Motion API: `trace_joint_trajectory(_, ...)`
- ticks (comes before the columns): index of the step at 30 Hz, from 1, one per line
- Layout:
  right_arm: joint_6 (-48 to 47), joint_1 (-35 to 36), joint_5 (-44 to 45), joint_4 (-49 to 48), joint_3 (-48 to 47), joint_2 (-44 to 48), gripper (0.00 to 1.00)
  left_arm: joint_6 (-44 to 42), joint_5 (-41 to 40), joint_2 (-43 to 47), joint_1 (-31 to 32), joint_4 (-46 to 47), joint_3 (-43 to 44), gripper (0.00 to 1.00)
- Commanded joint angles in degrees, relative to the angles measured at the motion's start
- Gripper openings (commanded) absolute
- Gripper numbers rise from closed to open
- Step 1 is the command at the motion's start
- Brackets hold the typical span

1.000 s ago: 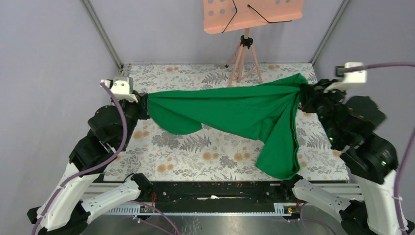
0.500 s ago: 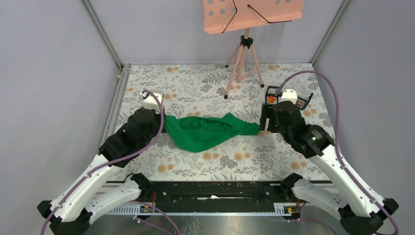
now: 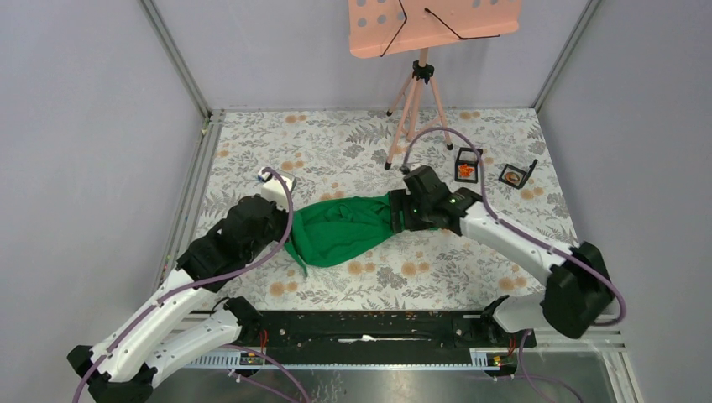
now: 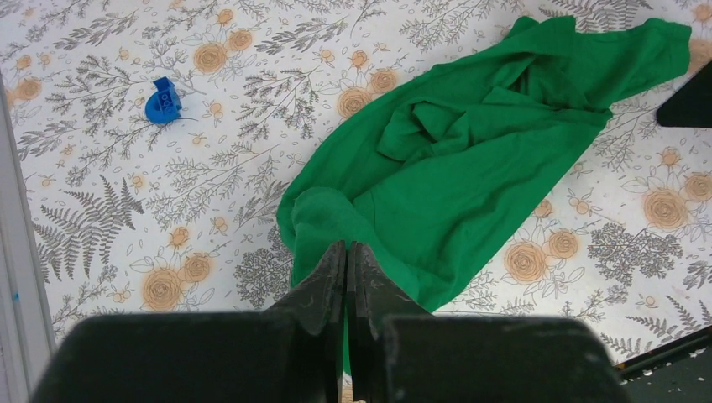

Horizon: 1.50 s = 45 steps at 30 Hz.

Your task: Pin the brooch onto the clothing

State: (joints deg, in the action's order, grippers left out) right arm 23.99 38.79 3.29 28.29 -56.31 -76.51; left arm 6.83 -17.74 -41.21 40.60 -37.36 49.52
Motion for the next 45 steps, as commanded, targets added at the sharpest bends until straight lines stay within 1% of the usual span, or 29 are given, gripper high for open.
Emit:
trace_joint_trajectory(1, -1.6, 2.0, -5.0, -8.6, -6.7, -6.8, 0.74, -1.7, -0.4, 0.2, -0.3, 3.7, -1.0, 0.00)
trace_joint_trajectory(7, -1.9, 3.2, -10.4, -10.3, -15.9, -20.3, 0.69, -1.6, -0.8, -1.1, -0.3, 3.3, -1.6, 0.00)
trace_joint_trajectory(14, -1.3, 5.0, -11.8, -9.4, -26.1, -32.2, 0.67, -1.7, -1.2, -1.8, -0.3, 3.2, -1.6, 0.00)
trace_joint_trajectory(17, -1.3, 5.0, -12.3, -7.6, -31.2, -37.1, 0.62, -1.9, -1.5, -1.9, -0.3, 3.1, -1.6, 0.00)
trace_joint_trajectory(22, -2.0, 5.1, -10.8, -5.0, -35.3, -41.7, 0.58, -2.0, -2.0, -1.9, -0.3, 2.8, -1.7, 0.00)
trace_joint_trajectory(27, -2.2, 5.1, -10.1, -4.8, -35.2, -42.7, 0.54, -1.7, -1.9, -1.7, -0.3, 2.8, -1.6, 0.00)
trace_joint_trajectory(28, -2.2, 5.0, -10.7, -5.2, -35.2, -43.0, 0.51, -1.5, -1.9, -1.5, -0.3, 2.8, -1.4, 0.00)
trace_joint_trajectory(29, -2.0, 5.0, -11.3, -5.4, -35.2, -43.4, 0.46, -1.2, -1.8, -1.4, -0.3, 2.9, -1.3, 0.00)
trace_joint_trajectory(30, -2.1, 5.0, -12.1, -5.4, -35.4, -43.7, 0.36, -1.0, -1.7, -1.3, -0.3, 3.0, -1.1, 0.00)
trace_joint_trajectory(31, -2.1, 5.1, -12.6, -5.4, -35.5, -43.8, 0.24, -0.7, -1.6, -1.2, -0.3, 3.2, -1.1, 0.00)
trace_joint_trajectory(32, -2.0, 5.0, -12.7, -5.2, -35.5, -43.5, 0.05, -0.5, -1.5, -1.0, -0.3, 3.2, -0.8, 0.00)
trace_joint_trajectory(33, -2.0, 5.0, -12.2, -5.0, -35.3, -42.4, 0.00, -0.3, -1.7, -1.0, -0.3, 3.2, -0.4, 0.00)
trace_joint_trajectory(34, -2.1, 5.0, -11.3, -5.1, -34.5, -40.6, 0.00, 0.1, -2.4, -0.8, -0.3, 3.2, 0.2, 0.00)
trace_joint_trajectory(36, -3.4, 5.1, -6.6, -5.4, -32.5, -33.3, 0.00, 1.2, -4.7, -0.4, -0.4, 2.6, 2.2, 0.00)
trace_joint_trajectory(38, -5.8, 4.9, -0.6, -5.1, -31.3, -24.5, 0.00, 1.6, -6.6, 0.3, -0.9, 2.3, 5.0, 0.00)
trace_joint_trajectory(39, -7.2, 4.8, 2.5, -4.6, -31.2, -18.4, 0.00, 1.6, -7.3, 0.4, -1.3, 2.2, 6.8, 0.00)
trace_joint_trajectory(42, -11.8, 4.6, 11.2, -2.9, -32.4, -6.2, 0.00, 1.3, -9.5, 0.6, -3.2, 1.6, 12.3, 0.00)
trace_joint_trajectory(45, -16.1, 4.6, 17.6, 0.4, -35.6, 3.0, 0.00, 0.1, -12.4, -0.3, -5.1, 1.4, 18.2, 0.00)
